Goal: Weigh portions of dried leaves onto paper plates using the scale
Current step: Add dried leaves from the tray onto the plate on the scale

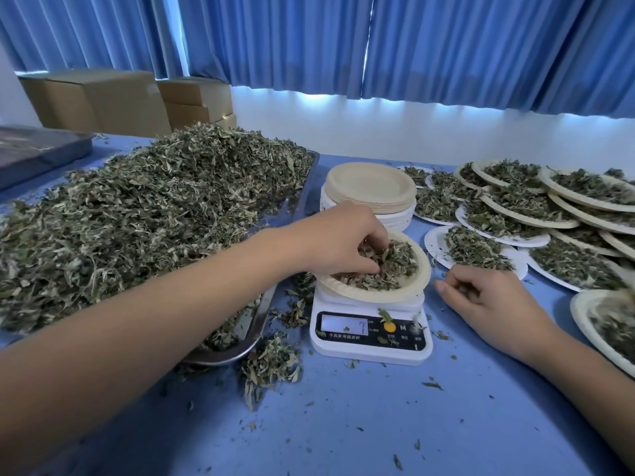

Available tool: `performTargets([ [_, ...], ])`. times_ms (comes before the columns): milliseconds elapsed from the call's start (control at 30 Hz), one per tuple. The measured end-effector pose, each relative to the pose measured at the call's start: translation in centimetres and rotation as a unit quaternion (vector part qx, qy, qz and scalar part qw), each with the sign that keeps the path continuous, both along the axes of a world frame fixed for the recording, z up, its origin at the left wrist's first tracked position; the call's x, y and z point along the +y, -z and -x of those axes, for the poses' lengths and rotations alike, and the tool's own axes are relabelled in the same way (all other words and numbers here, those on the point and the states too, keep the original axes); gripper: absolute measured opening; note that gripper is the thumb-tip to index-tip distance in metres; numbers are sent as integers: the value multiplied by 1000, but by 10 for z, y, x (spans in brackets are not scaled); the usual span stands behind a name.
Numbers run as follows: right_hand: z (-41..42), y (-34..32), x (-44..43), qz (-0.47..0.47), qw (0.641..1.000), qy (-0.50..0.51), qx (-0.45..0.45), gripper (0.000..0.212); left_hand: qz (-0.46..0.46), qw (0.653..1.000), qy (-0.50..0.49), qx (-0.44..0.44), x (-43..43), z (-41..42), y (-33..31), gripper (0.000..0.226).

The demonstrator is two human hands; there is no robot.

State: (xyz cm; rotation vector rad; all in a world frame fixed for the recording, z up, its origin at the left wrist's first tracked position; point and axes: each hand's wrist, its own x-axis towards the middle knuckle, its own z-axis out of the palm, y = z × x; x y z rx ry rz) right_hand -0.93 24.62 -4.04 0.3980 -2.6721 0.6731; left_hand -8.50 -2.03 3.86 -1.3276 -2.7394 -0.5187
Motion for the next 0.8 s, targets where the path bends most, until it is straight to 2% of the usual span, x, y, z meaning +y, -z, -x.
performTargets([
  [133, 0, 0, 1, 0, 1000, -8, 2, 38, -31, 999, -25, 24, 7, 3, -6, 13],
  [433, 0, 1, 1, -3, 1000, -4, 0, 37, -169, 984, -54, -33, -13, 13, -13, 7],
  [633, -3, -2, -2, 4, 1000, -1, -2, 38, -265, 957, -43, -109, -23, 15, -13, 17],
  [700, -4, -3, -2, 5, 1000, 2, -6, 37, -267, 954, -42, -128, -27, 15, -15, 19],
  [800, -4, -4, -4, 6, 1000, 3, -9, 37, -210, 966, -39, -144, -30, 16, -15, 22],
])
